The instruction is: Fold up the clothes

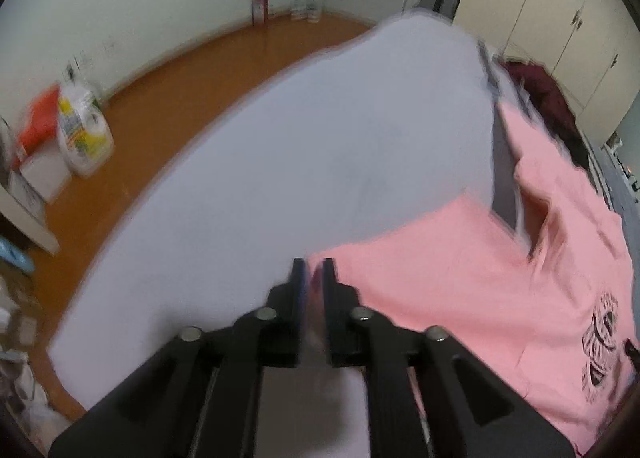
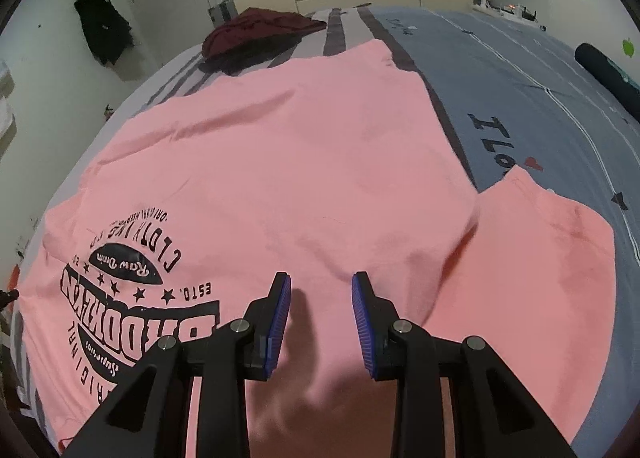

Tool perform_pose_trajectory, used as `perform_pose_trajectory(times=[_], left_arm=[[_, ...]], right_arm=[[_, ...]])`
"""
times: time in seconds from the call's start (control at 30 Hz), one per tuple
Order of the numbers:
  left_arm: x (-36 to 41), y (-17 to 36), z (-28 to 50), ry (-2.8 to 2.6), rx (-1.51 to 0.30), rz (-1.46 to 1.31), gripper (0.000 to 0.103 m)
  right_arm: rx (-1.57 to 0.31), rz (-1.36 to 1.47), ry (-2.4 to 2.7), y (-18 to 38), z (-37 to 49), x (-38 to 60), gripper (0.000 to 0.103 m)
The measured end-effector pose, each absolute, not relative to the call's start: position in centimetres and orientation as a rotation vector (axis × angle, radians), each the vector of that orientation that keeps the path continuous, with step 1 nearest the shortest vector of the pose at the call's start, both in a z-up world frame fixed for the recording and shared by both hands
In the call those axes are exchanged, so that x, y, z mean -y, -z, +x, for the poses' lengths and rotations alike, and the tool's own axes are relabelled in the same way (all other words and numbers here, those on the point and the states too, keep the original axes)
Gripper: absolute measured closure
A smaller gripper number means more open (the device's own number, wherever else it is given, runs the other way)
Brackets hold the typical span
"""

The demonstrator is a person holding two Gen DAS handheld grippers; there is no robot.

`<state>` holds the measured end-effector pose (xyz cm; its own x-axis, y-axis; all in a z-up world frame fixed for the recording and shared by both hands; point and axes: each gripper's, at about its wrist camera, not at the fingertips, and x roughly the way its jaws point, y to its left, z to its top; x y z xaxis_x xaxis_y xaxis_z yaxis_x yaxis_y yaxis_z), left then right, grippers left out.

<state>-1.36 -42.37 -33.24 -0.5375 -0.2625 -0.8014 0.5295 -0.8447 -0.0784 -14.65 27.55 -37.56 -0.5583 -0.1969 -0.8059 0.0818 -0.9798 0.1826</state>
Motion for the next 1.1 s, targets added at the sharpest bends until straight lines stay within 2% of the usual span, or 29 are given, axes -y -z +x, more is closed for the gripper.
perform_pose_trajectory(times=[0.03, 0.07, 0.1, 0.13, 0.2, 0.27, 0.43, 0.57, 0.83, 0.93, 1.1], left_arm=[[41.5, 31.9, -1.5, 2.410, -0.400, 1.086, 0.062], [40.7, 30.5, -1.7, 2.445, -0.366, 1.009, 0.040], [39.8, 29.2, -1.9, 2.479, -0.331, 0.934, 0.033], [38.8, 28.0, -2.5, 2.524, -0.297, 0.879, 0.033], [36.8, 25.9, -4.3, 2.600, -0.219, 0.823, 0.031], [35.2, 25.5, -7.7, 2.680, -0.214, 0.892, 0.030], [32.2, 28.4, -18.8, 2.798, -0.273, 1.076, 0.031], [29.8, 31.9, -28.3, 2.786, -0.292, 1.212, 0.046], [29.0, 36.2, -39.6, 2.765, -0.275, 1.330, 0.050], [29.0, 36.8, -41.7, 2.770, -0.230, 1.343, 0.050], [29.7, 37.7, -43.6, 2.789, -0.264, 1.420, 0.049]], right_arm=[[0.194, 1.380, 2.641, 37.3, -14.8, -27.8, 0.067], [0.203, 1.364, 2.654, 37.0, -14.9, -28.2, 0.063], [0.209, 1.341, 2.674, 36.5, -15.1, -28.6, 0.059], [0.214, 1.312, 2.699, 35.9, -15.5, -29.0, 0.058], [0.220, 1.265, 2.757, 34.7, -16.4, -29.8, 0.048], [0.228, 1.238, 2.804, 33.9, -17.9, -30.5, 0.040], [0.220, 1.237, 2.866, 32.9, -24.6, -31.4, 0.038], [0.231, 1.277, 2.855, 33.1, -31.5, -32.0, 0.038], [0.296, 1.356, 2.789, 34.3, -42.3, -34.2, 0.038], [0.259, 1.421, 2.750, 35.3, -45.2, -34.7, 0.038], [0.248, 1.490, 2.680, 37.2, -48.9, -35.1, 0.038]])
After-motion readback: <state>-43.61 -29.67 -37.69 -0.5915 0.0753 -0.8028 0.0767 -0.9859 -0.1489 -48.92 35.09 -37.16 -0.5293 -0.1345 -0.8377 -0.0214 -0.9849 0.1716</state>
